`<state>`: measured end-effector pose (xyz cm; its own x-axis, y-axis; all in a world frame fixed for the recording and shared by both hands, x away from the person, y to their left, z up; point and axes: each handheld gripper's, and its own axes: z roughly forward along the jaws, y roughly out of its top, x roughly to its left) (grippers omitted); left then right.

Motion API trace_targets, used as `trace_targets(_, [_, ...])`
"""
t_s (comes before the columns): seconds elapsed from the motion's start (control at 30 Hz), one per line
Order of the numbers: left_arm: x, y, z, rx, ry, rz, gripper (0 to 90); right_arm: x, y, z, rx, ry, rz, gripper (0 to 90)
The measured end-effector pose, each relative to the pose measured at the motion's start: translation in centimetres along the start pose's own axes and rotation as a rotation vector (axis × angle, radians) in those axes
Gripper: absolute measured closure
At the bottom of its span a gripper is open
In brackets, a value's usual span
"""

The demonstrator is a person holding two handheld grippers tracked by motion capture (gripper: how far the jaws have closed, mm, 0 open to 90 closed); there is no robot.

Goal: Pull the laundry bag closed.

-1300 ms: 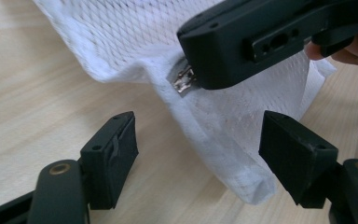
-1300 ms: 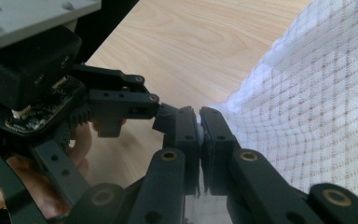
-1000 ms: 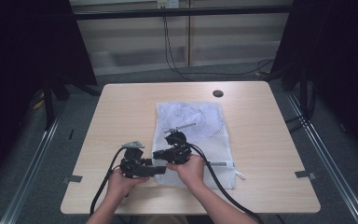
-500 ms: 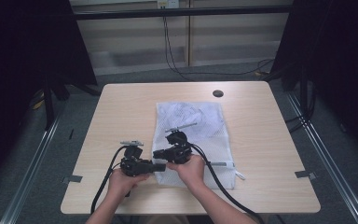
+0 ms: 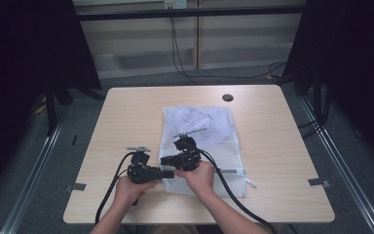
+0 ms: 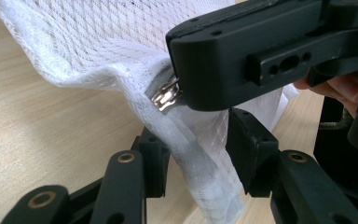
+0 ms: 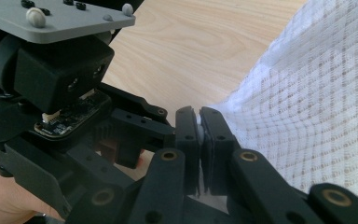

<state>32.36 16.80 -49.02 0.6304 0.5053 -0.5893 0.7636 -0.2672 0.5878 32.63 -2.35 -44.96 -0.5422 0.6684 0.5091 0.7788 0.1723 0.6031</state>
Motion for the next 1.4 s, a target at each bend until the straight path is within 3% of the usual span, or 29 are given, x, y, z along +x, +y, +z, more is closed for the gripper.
trace_targets(0.27, [0.0,0.0,0.3,0.005,-0.009,-0.004,62.4,0.1,0.0,0.0,0.0,0.002,0.003,86.8])
trace_targets(0.47, [0.0,0.1,0.3,0.008,-0.003,0.0,74.9,0.2,0.0,0.0,-0.001,0.004,0.005,86.8])
trace_targets(0.67, [-0.1,0.2,0.2,0.01,0.003,-0.031,88.2,0.1,0.0,-0.1,-0.004,0.012,0.012,86.8])
trace_targets(1.4, [0.2,0.3,-0.3,0.042,0.026,-0.053,89.4,-1.6,-0.7,-1.4,0.015,0.046,0.079,87.3])
